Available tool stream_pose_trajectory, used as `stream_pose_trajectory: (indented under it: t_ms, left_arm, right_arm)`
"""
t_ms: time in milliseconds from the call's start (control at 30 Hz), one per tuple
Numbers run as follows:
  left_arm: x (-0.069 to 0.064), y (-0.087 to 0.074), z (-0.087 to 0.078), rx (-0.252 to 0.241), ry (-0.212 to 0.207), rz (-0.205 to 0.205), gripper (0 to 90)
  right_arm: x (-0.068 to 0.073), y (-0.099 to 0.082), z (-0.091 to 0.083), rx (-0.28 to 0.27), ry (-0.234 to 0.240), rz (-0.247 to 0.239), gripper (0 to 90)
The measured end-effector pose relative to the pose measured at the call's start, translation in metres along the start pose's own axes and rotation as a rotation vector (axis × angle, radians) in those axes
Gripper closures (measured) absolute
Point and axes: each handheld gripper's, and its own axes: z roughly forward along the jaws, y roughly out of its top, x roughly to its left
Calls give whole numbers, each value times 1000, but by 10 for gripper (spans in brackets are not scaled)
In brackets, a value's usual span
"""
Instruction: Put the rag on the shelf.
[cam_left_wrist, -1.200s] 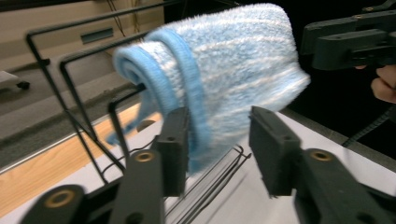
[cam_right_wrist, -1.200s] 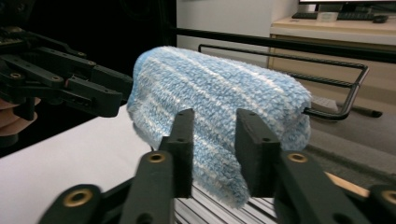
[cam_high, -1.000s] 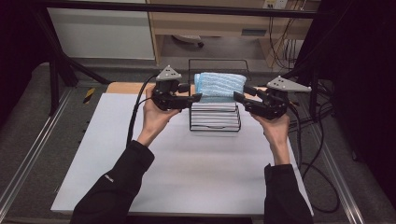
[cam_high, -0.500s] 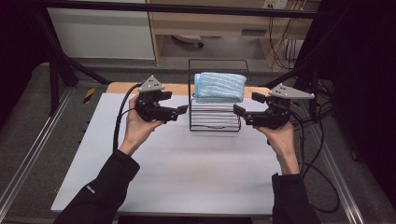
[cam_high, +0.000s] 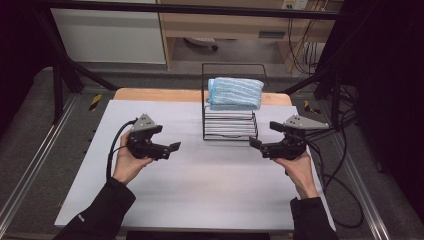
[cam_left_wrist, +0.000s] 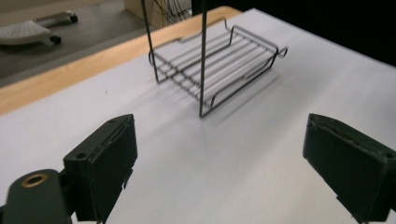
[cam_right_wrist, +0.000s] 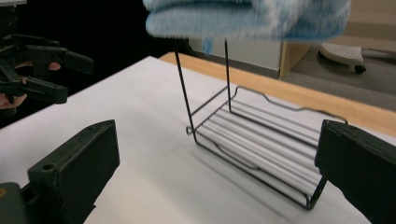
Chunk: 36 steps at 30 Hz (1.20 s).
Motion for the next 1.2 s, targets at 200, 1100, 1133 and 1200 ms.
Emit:
stream_pose_trajectory:
  t_ms: [200,1100,1133,1200]
  left_arm:
    - [7,-39,-5,21,14,-16,106]
    - [27,-128,-28,91,43,-91,112]
    - [27,-128,-27,93,42,-92,112]
    - [27,-128,-28,88,41,-93,112]
  right_arm:
    - [-4,-36,4,62,11,8,5]
    - [-33,-133,-14,172,7,70,2]
    - [-33,-134,-14,177,8,78,2]
    - [-33,-135,-14,181,9,72,2]
